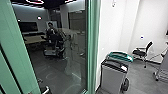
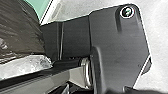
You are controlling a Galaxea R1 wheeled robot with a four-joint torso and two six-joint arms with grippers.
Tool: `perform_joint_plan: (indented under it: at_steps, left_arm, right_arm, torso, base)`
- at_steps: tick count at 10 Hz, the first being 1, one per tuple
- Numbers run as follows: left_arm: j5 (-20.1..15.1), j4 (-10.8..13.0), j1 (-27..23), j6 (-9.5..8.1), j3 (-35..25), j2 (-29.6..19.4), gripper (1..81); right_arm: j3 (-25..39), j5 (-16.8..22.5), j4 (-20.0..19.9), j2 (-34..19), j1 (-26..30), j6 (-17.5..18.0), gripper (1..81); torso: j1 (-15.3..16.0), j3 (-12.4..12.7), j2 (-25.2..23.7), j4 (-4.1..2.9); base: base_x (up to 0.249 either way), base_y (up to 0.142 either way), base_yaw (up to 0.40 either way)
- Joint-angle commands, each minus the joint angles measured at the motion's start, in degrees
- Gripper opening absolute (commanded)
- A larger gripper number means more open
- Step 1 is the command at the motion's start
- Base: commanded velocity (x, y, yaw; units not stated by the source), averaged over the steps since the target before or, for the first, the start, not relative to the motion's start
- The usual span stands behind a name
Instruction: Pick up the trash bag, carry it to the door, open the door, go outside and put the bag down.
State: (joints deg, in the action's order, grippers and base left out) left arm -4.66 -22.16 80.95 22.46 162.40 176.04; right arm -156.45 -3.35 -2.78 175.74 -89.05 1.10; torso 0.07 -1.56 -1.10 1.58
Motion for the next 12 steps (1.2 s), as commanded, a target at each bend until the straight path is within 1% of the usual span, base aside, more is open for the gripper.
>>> perform_joint_plan:
  at_steps: [1, 3, 6, 7, 12]
  left_arm:
    - [-3.43, 0.28, -3.65, 0.31, 0.02, -0.07, 1.0]
    - [-3.43, 0.28, -3.73, 0.31, 0.11, -0.08, 1.0]
    - [-3.43, 0.28, -3.73, 0.31, 0.11, -0.25, 1.0]
    - [-3.43, 0.19, -3.73, 0.31, 0.02, -0.25, 1.0]
    - [-3.43, 0.19, -3.73, 0.31, 0.02, -0.07, 1.0]
  right_arm:
    - [0.2, 3.18, 0.41, 0.51, 2.43, -0.22, 81.1]
    - [0.2, 3.18, 0.41, 0.51, 2.43, -0.22, 81.1]
    - [0.2, 3.18, 0.41, 0.51, 2.43, -0.22, 81.1]
    - [0.2, 3.18, 0.41, 0.51, 2.43, -0.22, 81.1]
    - [0.2, 3.18, 0.41, 0.51, 2.43, -0.22, 81.1]
  torso:
    - [0.0, 0.0, 0.0, 0.0]
    - [0.0, 0.0, 0.0, 0.0]
    - [0.0, 0.0, 0.0, 0.0]
    - [0.0, 0.0, 0.0, 0.0]
    - [0.0, 0.0, 0.0, 0.0]
  base:
    - [0.0, 0.0, 0.0]
    - [0.0, 0.0, 0.156]
    - [0.0, 0.0, 0.297]
    - [0.0, 0.086, 0.0]
    - [0.0, 0.0, 0.0]
